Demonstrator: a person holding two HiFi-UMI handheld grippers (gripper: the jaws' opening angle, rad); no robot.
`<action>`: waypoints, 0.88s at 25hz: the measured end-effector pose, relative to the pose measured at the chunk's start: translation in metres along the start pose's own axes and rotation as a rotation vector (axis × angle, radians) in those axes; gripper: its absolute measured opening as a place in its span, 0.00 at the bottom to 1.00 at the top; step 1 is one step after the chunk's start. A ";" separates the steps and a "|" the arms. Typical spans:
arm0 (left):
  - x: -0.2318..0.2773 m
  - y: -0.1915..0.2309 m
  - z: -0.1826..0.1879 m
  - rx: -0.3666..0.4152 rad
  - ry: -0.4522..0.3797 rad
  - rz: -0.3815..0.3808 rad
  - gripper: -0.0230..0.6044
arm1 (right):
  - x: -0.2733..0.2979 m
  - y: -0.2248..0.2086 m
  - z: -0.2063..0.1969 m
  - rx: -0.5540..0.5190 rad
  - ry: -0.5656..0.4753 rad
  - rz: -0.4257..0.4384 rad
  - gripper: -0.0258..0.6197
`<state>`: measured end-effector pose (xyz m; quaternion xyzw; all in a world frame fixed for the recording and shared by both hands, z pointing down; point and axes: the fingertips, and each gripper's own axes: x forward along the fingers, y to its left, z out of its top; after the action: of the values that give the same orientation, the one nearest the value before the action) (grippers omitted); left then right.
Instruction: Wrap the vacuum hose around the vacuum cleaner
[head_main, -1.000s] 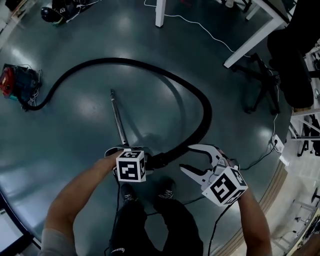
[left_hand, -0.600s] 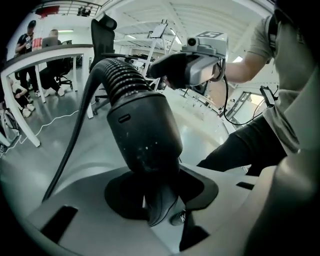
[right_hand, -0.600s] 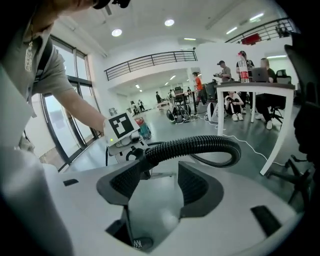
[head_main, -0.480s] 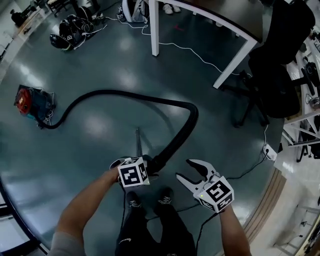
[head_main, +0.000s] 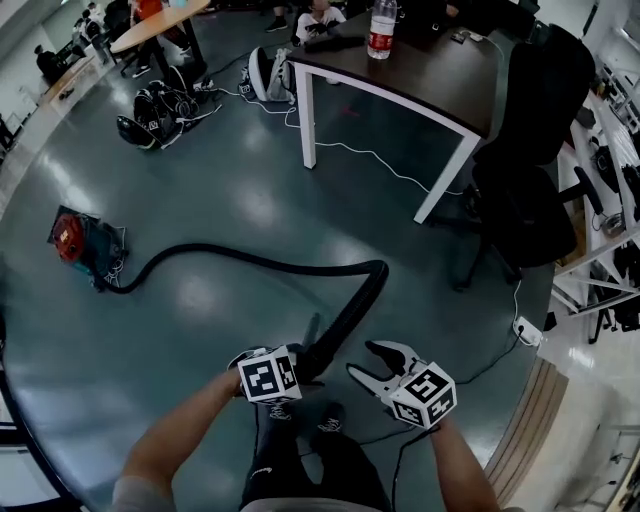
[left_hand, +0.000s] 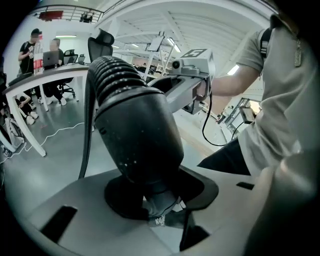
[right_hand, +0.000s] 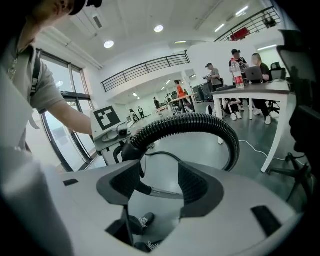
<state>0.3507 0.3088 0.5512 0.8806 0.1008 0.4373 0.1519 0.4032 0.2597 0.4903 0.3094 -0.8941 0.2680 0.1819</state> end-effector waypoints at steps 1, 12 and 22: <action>-0.008 -0.004 0.005 0.004 -0.013 -0.002 0.29 | -0.002 0.002 0.007 0.012 -0.011 0.001 0.38; -0.116 0.002 0.005 0.009 -0.117 0.028 0.29 | 0.029 0.038 0.112 -0.053 -0.055 -0.022 0.38; -0.207 0.029 -0.023 0.142 0.006 -0.006 0.30 | 0.063 0.065 0.218 -0.619 0.152 -0.100 0.46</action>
<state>0.2097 0.2212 0.4216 0.8876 0.1347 0.4311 0.0901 0.2791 0.1454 0.3247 0.2620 -0.9006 -0.0037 0.3468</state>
